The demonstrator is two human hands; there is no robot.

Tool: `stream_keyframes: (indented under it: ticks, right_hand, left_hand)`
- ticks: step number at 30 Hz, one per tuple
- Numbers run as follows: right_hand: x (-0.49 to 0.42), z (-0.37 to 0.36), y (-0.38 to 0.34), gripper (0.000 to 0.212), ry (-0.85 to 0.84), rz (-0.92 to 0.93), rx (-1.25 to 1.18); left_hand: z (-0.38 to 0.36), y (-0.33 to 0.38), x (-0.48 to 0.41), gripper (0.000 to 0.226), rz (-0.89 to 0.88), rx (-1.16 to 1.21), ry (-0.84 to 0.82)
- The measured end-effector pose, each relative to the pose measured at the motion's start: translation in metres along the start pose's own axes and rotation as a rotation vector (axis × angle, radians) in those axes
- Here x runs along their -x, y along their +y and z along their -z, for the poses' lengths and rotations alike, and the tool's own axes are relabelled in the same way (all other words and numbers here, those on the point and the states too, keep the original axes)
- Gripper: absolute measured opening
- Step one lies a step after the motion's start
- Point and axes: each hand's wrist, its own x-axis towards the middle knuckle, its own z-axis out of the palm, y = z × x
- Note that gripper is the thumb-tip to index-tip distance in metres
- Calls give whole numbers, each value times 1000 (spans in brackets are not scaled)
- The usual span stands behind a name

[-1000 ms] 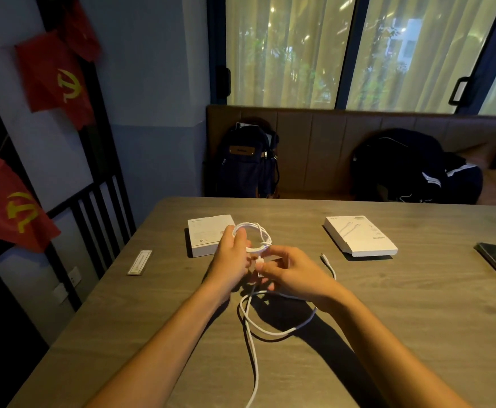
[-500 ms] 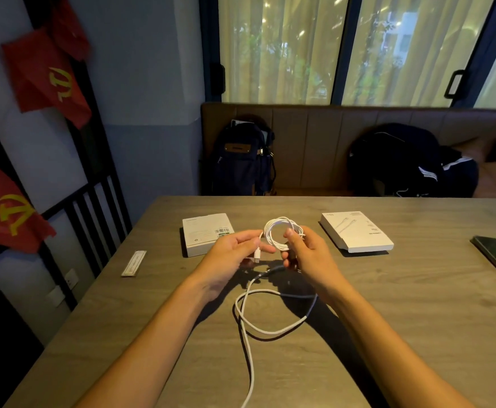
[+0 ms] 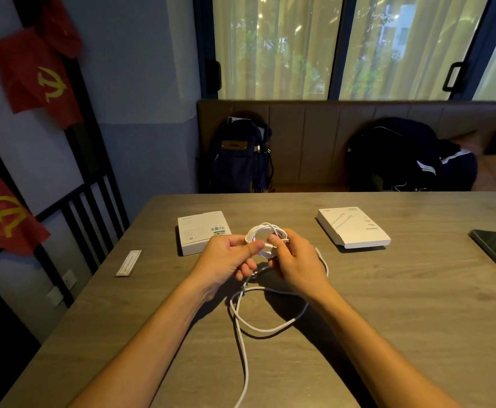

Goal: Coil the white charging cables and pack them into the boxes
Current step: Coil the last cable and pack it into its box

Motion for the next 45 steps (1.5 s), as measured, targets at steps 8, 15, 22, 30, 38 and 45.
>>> stream_keyframes:
  ticks: [8,15,22,30,38,45]
  right_hand:
    - [2,7,-11,26,-203,-28,-276]
    - [3,4,-13,23,-188,94,-155]
    - [4,11,-10,23,-152,49,-201]
    - [-1,27,0,27,-131,-143,-474]
    - [-8,63,22,27,99,-133,-334]
    - [8,142,56,22,149,-205,-316]
  left_hand:
    - [-4,-5,-4,22,0,162,50]
    - [-8,-5,-6,12,-63,53,242]
    - [-11,-5,-7,16,84,224,81]
    - [-19,9,-2,13,-150,-314,-3]
    - [-70,24,-37,15,-179,-517,-35]
    - [-138,17,-66,45,-58,-330,-260]
